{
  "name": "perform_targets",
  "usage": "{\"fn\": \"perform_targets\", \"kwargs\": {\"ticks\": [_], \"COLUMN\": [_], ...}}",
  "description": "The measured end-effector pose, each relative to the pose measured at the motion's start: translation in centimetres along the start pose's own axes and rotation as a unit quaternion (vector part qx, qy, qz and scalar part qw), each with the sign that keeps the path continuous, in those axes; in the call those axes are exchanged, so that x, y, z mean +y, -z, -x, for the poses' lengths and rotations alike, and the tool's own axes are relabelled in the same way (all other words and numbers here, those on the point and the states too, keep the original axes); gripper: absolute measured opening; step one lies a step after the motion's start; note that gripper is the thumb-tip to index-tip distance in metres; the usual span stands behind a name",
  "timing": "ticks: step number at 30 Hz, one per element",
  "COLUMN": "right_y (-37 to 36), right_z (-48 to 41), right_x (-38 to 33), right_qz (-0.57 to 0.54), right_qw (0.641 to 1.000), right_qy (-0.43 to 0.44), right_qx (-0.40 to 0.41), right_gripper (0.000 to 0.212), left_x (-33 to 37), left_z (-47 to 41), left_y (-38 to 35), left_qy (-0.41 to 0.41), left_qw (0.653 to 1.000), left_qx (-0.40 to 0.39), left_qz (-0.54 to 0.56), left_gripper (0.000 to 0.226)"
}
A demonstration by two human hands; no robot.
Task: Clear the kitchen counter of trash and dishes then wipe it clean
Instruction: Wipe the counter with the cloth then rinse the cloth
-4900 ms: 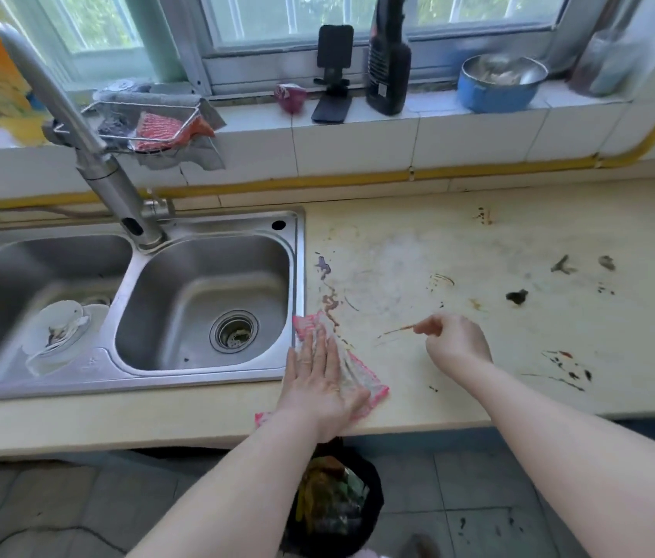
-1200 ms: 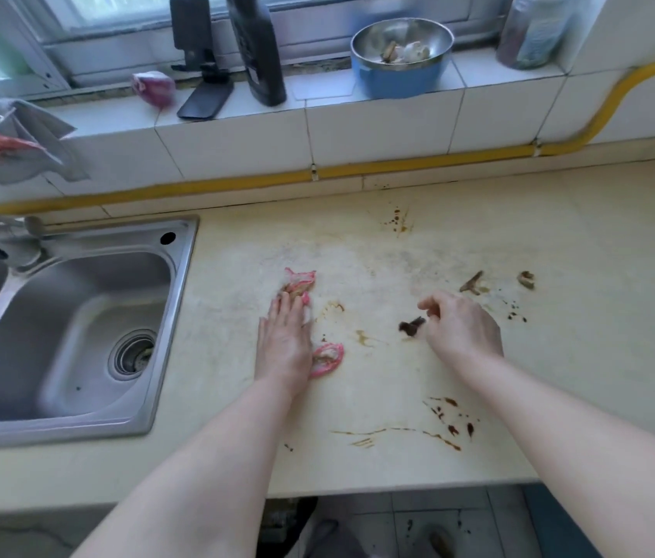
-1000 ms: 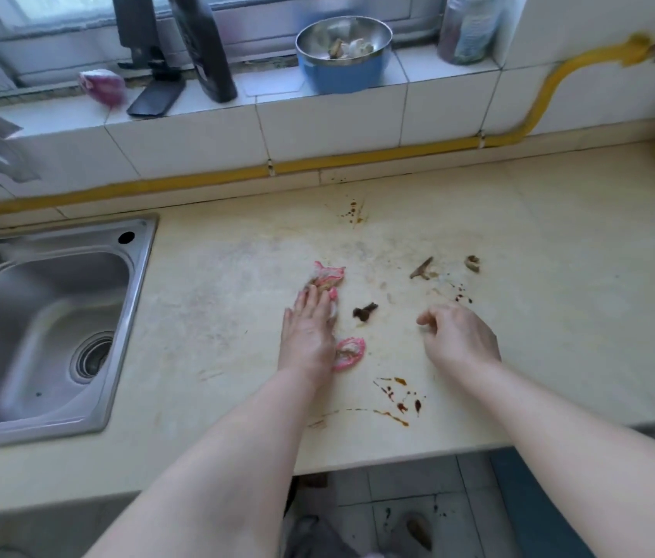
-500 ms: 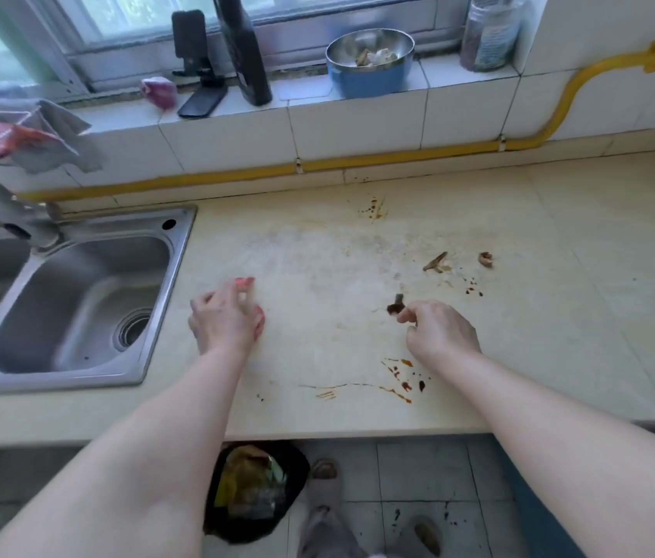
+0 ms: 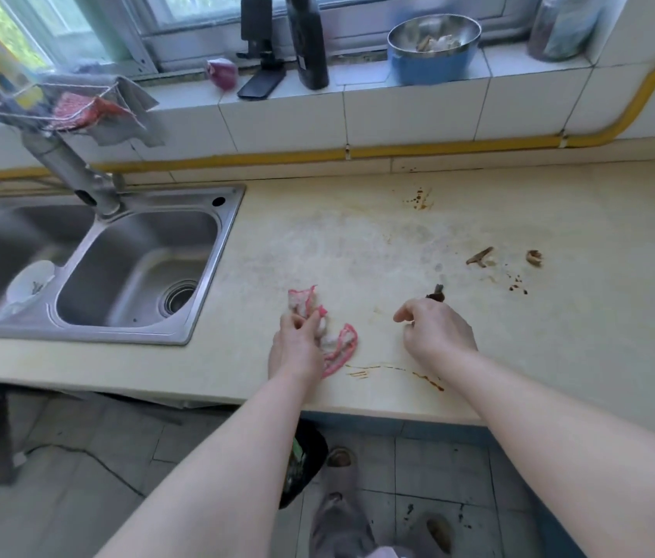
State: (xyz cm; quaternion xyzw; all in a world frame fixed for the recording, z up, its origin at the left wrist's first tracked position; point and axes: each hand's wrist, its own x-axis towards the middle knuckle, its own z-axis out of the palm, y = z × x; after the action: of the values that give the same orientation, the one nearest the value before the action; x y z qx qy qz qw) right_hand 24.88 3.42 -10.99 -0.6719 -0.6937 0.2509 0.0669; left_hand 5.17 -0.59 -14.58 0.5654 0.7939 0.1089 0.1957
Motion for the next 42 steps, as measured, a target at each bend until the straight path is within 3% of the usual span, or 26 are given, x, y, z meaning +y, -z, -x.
{"fn": "perform_targets", "kwargs": {"ticks": [4,8,13,16,25,29,32,42], "right_y": [0.4,0.6,0.2,-1.0,-4.8,-4.6,-3.4,-0.2], "right_z": [0.9,2.2,3.3,4.1,7.0,7.5,7.2,5.7], "right_x": [1.3,2.8,2.0,0.1,-3.7,-2.7,-1.4,3.7], "right_qz": [-0.005,0.006,0.016,0.004,-0.031,-0.041,-0.045,-0.059], "right_qw": [0.999,0.996,0.991,0.993,0.990,0.984,0.981,0.970], "right_qy": [-0.028,-0.073,-0.100,-0.095,-0.118,-0.145,-0.152,-0.184], "right_qx": [0.021,0.050,0.084,0.071,0.076,0.098,0.110,0.151], "right_gripper": [0.037,0.034,0.039,0.038,0.040,0.041,0.039,0.039], "left_x": [3.6,7.8,6.3,3.2,-9.1,-8.6,-5.9,4.8], "left_z": [1.2,3.2,3.5,3.6,1.9,2.6,3.4,4.4], "left_y": [-1.3,-3.9,-3.6,-1.8,4.1,4.8,3.8,-1.4], "left_qy": [-0.046,-0.142,-0.180,-0.147,0.018,0.045,-0.008,-0.177], "left_qw": [0.999,0.987,0.974,0.977,0.996,0.993,0.993,0.977], "left_qx": [-0.024,-0.071,-0.122,-0.123,-0.016,-0.043,-0.090,-0.118], "left_qz": [0.001,-0.001,0.057,0.089,0.083,0.096,0.069,-0.018], "left_gripper": [0.052,0.054,0.051,0.047,0.032,0.050,0.062,0.050]}}
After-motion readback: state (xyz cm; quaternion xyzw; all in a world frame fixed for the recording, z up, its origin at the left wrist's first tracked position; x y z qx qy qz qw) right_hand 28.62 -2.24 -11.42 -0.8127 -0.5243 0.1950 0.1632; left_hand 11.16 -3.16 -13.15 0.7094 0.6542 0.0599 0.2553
